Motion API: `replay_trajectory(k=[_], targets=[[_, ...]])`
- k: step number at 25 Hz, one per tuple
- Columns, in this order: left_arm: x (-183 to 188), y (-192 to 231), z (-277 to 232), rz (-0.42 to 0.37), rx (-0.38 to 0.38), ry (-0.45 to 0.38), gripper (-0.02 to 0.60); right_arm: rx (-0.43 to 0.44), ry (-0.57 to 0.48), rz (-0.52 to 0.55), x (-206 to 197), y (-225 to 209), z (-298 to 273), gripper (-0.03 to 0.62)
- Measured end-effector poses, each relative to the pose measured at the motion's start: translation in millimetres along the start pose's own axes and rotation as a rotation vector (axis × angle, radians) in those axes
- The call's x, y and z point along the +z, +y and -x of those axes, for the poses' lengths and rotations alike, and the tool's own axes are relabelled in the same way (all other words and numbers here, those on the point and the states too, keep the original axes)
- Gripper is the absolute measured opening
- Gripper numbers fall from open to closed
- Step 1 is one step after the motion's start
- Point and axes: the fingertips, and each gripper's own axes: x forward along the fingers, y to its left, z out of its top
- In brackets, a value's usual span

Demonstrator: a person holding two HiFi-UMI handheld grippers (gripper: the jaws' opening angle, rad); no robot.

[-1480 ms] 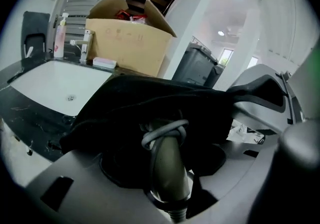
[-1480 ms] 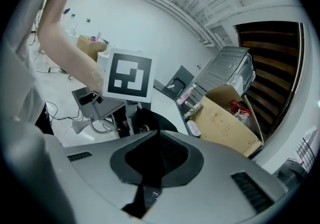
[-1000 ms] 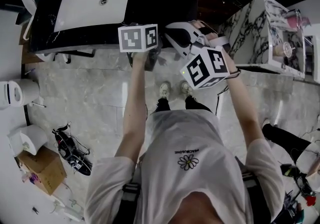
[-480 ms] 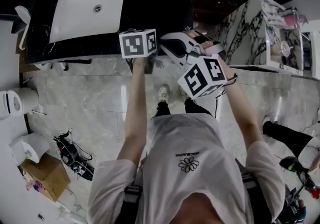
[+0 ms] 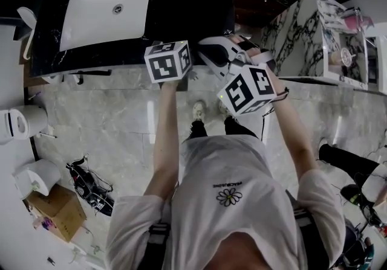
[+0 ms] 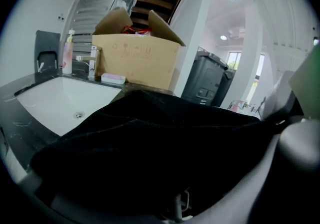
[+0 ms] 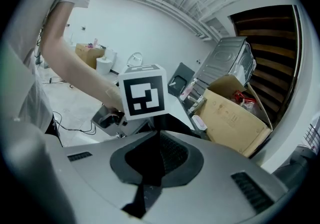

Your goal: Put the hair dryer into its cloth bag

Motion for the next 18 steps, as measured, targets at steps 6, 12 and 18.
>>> replay_trajectory(k=[6, 12, 18], targets=[[-45.2, -8.6, 28.3, -0.125, 0.011, 0.163, 0.323, 0.001, 0.009, 0.023, -0.4, 3.5, -1.0, 0.018], [-56.3, -5.0, 33.0, -0.117, 0.044, 0.236, 0.215, 0.031, -0.007, 0.026, 7.7, 12.2, 0.2, 0.018], [-32.9, -7.5, 20.9, -0.073, 0.057, 0.144, 0.213, 0.055, -0.052, -0.013, 17.7, 16.8, 6.4, 0.018]])
